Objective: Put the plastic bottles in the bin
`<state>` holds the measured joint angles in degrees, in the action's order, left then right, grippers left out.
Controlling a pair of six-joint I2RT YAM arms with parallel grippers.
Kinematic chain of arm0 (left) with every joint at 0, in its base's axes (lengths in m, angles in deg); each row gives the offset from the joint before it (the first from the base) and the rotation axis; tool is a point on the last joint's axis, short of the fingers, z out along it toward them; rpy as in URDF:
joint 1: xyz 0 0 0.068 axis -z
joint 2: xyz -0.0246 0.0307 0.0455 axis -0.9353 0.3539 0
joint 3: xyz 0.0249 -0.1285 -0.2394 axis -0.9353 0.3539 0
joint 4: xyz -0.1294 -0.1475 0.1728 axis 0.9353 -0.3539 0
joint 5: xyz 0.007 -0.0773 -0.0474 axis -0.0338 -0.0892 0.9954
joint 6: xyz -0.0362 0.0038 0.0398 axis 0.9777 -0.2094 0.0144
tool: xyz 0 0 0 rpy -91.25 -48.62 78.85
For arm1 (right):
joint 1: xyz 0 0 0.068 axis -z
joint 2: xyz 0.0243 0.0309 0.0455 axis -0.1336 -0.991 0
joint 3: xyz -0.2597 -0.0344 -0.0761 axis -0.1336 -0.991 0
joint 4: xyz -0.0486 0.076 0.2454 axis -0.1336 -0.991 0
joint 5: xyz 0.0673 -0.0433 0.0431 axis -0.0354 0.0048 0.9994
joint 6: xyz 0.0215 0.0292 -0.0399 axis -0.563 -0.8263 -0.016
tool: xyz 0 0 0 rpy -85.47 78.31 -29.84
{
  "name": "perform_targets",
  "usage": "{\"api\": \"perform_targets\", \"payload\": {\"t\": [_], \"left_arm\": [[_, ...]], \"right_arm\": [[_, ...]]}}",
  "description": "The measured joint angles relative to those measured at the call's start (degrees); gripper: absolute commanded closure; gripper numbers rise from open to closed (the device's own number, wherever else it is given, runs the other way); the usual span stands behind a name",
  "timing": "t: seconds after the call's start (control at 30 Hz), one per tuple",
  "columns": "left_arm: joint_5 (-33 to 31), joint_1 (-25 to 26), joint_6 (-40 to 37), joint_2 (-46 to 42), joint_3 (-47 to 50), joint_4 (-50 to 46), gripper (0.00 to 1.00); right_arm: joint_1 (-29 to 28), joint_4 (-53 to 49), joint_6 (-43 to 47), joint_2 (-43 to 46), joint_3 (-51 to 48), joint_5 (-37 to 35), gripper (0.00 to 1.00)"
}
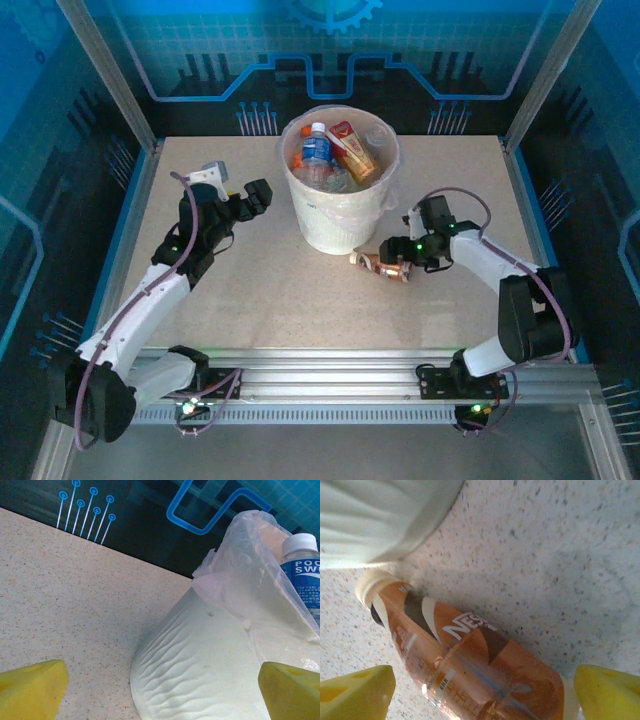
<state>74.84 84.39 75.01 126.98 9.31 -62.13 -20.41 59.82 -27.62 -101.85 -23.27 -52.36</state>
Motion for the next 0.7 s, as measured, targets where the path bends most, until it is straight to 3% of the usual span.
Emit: {"api": "perform_targets", "payload": {"t": [0.7], "left_arm": [[-0.17, -0.37, 0.28, 0.33, 0.00, -0.04, 0.01]], "right_arm": [[-12.09, -2.14, -2.34, -1.62, -2.73, -6.14, 0.06]]}}
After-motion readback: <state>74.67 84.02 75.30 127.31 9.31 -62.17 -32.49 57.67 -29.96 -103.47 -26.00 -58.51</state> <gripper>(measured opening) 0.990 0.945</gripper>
